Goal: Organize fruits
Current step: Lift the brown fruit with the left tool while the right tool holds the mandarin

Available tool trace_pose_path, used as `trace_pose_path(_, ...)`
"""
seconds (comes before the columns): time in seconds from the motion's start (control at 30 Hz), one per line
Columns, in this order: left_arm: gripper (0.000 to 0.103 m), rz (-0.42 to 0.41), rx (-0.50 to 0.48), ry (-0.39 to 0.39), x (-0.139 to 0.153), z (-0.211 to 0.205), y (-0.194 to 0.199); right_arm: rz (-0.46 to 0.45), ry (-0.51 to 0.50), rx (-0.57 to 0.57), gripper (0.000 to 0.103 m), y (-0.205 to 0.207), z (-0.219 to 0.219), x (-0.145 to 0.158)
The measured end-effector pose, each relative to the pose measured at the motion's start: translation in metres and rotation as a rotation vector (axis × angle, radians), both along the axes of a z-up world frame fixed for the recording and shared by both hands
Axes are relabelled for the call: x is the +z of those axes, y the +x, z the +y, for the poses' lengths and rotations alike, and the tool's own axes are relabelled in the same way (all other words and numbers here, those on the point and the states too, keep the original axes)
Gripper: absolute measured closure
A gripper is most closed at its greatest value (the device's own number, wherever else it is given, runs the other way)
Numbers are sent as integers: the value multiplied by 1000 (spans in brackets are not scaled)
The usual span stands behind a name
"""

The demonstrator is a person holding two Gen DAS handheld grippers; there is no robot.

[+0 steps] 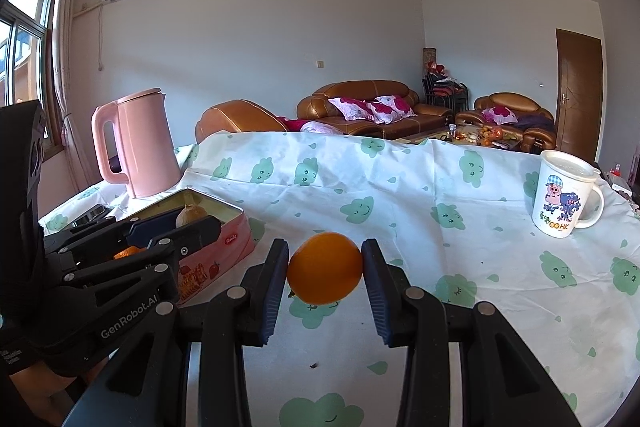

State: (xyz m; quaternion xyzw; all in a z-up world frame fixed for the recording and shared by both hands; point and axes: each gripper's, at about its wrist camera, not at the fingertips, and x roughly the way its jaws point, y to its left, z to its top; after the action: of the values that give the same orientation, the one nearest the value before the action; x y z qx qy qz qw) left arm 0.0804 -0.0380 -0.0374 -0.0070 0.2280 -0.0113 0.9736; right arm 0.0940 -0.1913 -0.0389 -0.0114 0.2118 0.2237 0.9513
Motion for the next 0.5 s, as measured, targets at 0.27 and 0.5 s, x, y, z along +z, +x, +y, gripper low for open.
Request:
trace_pose_path(0.27, 75, -30, 10, 8, 5, 4, -9, -9, 4, 14, 63, -4, 5, 1)
trace_pose_path(0.5, 75, -35, 28, 4, 9, 17, -16, -5, 2, 32, 63, -3, 13, 1)
